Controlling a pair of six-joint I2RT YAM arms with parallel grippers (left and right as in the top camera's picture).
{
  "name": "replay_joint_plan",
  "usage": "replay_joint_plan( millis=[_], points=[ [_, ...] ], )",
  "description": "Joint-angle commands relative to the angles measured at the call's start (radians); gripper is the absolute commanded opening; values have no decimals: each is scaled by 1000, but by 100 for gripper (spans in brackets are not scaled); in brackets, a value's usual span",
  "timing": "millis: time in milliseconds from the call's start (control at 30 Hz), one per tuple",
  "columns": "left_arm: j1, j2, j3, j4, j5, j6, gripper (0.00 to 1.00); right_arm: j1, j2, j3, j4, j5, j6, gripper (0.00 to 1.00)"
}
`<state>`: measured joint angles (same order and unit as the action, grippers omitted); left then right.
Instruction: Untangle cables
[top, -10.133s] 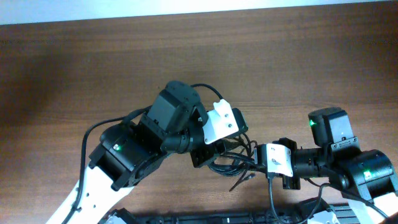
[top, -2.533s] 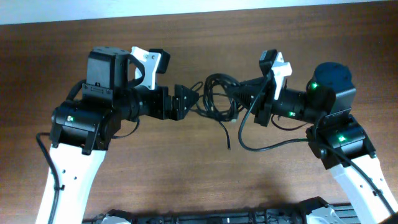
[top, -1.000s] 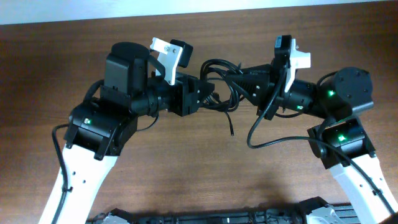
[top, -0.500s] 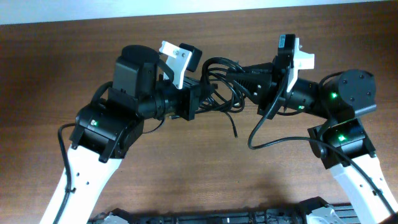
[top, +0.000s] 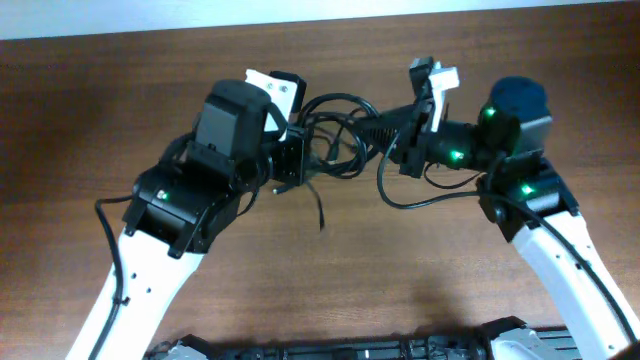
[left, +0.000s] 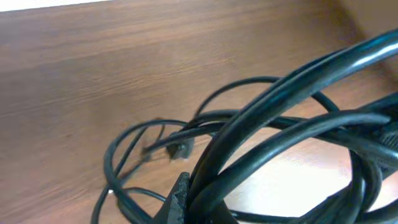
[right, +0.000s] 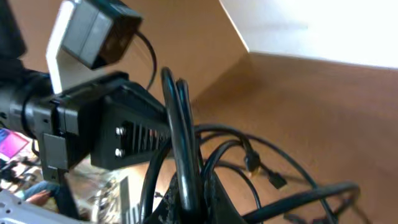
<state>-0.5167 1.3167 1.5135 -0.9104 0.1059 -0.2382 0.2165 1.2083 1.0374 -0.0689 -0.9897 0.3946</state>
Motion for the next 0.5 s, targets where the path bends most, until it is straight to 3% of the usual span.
replay_joint_plan(
  millis=[0,200,367,467],
  points=[
    [20,-8,6,-3,-201,121,0,-27,17,5,-40,6,-5,99],
    [20,-8,6,-3,-201,418,0,-27,18,5,-125,6,-25,99],
    [20,-8,6,-2,-196,434,0,-27,18,5,-205,-102,-51,99],
    [20,-8,5,6,-201,351,0,-27,18,5,-204,-275,-116,99]
  ],
)
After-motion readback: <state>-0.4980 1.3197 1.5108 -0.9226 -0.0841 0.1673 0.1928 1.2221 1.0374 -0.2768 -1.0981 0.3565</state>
